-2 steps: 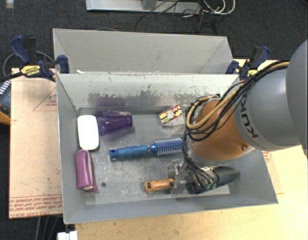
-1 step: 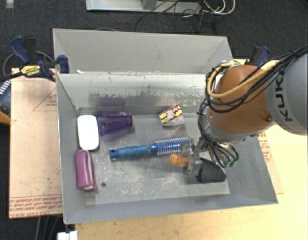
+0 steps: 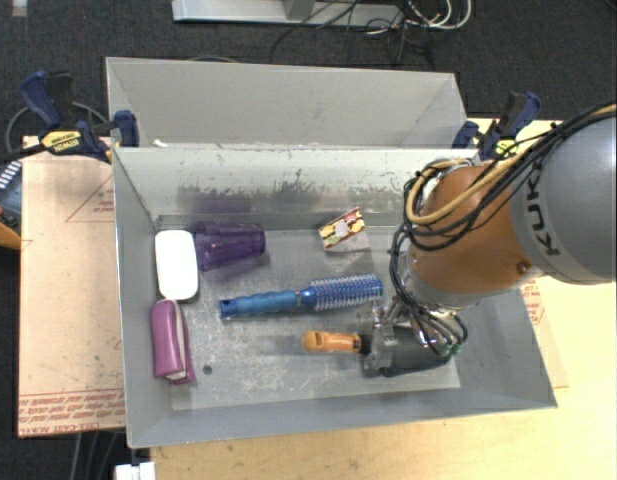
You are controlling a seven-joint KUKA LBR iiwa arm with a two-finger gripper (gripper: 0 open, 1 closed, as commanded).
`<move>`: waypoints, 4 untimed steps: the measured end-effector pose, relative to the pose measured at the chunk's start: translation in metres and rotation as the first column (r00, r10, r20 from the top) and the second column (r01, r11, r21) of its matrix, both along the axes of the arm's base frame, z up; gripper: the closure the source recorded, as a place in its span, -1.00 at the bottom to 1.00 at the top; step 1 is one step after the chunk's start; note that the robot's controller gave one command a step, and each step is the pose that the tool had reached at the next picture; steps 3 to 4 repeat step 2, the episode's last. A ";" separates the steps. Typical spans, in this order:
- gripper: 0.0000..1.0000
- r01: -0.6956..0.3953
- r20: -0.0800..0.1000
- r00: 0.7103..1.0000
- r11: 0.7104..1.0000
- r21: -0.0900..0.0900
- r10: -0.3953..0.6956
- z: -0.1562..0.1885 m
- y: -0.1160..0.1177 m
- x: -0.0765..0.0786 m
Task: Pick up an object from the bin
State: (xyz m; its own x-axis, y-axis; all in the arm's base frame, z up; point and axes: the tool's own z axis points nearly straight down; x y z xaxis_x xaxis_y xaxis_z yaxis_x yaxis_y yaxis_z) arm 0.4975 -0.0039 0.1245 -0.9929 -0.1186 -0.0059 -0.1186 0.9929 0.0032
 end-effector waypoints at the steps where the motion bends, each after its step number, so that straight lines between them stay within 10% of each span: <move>1: 1.00 0.017 -0.011 1.000 1.000 -0.001 -0.017 0.063 -0.007 0.003; 4: 1.00 0.029 0.005 1.000 1.000 0.003 -0.029 0.090 -0.035 0.018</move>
Offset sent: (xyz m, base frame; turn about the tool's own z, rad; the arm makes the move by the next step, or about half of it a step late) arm 0.0164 -0.0356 0.0900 0.0249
